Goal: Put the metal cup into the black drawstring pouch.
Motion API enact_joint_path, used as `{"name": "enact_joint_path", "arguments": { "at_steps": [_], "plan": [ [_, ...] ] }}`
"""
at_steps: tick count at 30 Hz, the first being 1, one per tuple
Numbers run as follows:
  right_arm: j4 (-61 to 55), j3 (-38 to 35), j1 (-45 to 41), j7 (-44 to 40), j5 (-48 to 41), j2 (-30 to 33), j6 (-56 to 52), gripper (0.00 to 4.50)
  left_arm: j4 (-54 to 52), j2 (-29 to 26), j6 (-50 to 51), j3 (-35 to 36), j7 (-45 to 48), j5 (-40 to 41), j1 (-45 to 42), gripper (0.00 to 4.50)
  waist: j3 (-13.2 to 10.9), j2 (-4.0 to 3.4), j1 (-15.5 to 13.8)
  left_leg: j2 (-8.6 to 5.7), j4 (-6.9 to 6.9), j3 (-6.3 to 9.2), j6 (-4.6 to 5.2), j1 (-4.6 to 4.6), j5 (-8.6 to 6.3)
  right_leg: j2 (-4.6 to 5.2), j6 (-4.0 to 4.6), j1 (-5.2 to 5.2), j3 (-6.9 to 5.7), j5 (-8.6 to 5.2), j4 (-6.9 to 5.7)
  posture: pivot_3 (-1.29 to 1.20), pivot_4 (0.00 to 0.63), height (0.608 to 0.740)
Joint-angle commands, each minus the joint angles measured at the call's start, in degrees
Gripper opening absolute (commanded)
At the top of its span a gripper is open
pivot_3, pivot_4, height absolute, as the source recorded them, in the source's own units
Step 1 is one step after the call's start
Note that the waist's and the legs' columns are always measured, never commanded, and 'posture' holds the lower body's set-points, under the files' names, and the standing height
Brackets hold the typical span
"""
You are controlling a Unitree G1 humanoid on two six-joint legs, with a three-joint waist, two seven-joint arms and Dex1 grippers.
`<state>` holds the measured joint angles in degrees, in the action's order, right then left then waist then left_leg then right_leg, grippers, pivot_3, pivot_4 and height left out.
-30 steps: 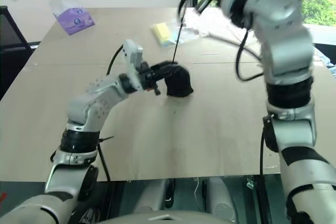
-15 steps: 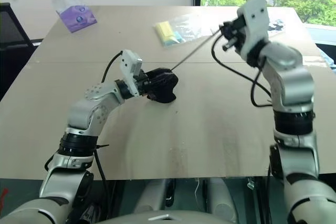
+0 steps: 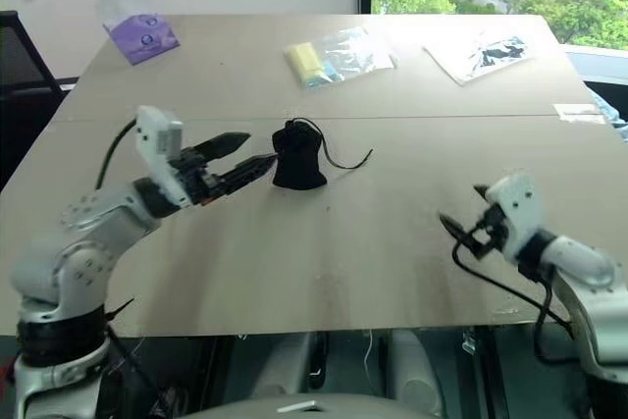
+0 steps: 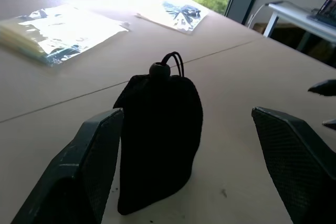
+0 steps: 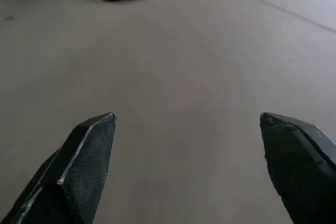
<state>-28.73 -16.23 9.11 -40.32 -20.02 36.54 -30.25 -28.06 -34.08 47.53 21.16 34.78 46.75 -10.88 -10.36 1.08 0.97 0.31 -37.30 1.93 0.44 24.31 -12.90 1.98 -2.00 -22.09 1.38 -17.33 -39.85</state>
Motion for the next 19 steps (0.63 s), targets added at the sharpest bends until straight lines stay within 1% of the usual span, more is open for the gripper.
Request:
{"name": "enact_joint_path", "arguments": {
  "at_steps": [1, 2, 3, 4, 8, 12, 15, 19],
  "plan": [
    [-3.9, -5.5, 5.1, -2.3, -2.3, 0.1, 4.5, 4.48, -4.0, -0.6, -2.7, 4.2, 1.4, 0.0, 9.3, 4.03, 0.0, -0.01, 0.0, 0.00, 0.09, -0.02, 0.02, -0.33, -0.02, 0.01, 0.00, 0.33, 0.03, -0.01, 0.07, 0.00, 0.150, 0.740],
    [-4.5, -6.3, 6.7, -2.5, -2.5, -0.2, 5.7, 4.48, -4.6, -0.6, -4.0, 4.6, 1.5, -1.0, 12.1, 4.03, 0.0, -0.01, -0.1, 0.00, 0.19, -0.05, 0.04, -0.63, -0.05, 0.02, 0.01, 0.60, 0.07, -0.04, 0.12, 0.00, 0.150, 0.740],
    [-5.1, -7.1, 8.1, -2.7, -2.8, -0.5, 6.5, 4.48, -4.9, -0.4, -4.9, 5.2, 1.3, -1.3, 14.1, 4.03, 0.0, -0.01, -0.2, 0.01, 0.20, -0.03, 0.04, -0.66, -0.05, 0.00, 0.02, 0.61, 0.05, -0.04, 0.10, 0.00, 0.150, 0.740],
    [-5.6, -8.0, 9.3, -3.0, -3.2, -0.7, 6.9, 4.50, -5.1, -0.1, -6.5, 5.6, 0.8, -2.6, 16.0, 4.27, 0.0, 0.00, -0.3, 0.03, 0.19, 0.02, 0.04, -0.64, -0.05, -0.02, 0.02, 0.59, 0.02, -0.04, 0.10, 0.00, 0.150, 0.740],
    [-7.1, -9.1, 11.6, -3.2, -5.5, -1.7, 8.1, 4.50, -5.5, 1.0, -9.3, 6.9, -1.8, -5.2, 21.1, 4.27, 0.1, 0.05, -0.5, 0.05, 0.10, 0.02, 0.04, -0.67, -0.04, -0.01, 0.04, 0.65, 0.05, -0.05, 0.10, 0.00, 0.150, 0.740],
    [-7.4, -6.5, 10.6, -1.4, -4.6, -3.3, 10.2, 4.50, -6.0, 0.7, -12.1, 6.8, -0.5, -6.5, 25.1, 4.27, 0.1, 0.08, -0.5, 0.05, 0.10, 0.00, 0.04, -0.64, -0.04, 0.00, 0.04, 0.63, 0.06, -0.05, 0.12, 0.00, 0.150, 0.740],
    [-7.1, -4.7, 9.5, -0.5, -4.2, -4.3, 11.2, 4.50, -5.9, 0.8, -12.6, 7.3, -0.6, -5.5, 25.8, 4.27, 0.1, 0.07, -0.5, 0.05, 0.12, 0.01, 0.04, -0.64, -0.05, 0.00, 0.05, 0.62, 0.06, -0.05, 0.11, 0.00, 0.150, 0.740],
    [-6.1, -4.5, 8.2, -0.1, -4.6, -4.2, 11.7, 4.50, -6.4, 0.8, -12.8, 7.5, -1.0, -4.8, 26.6, 4.27, 0.1, 0.07, -0.5, 0.05, 0.11, 0.01, 0.05, -0.62, -0.05, 0.01, 0.05, 0.62, 0.05, -0.05, 0.12, 0.00, 0.150, 0.740]
  ]
}}
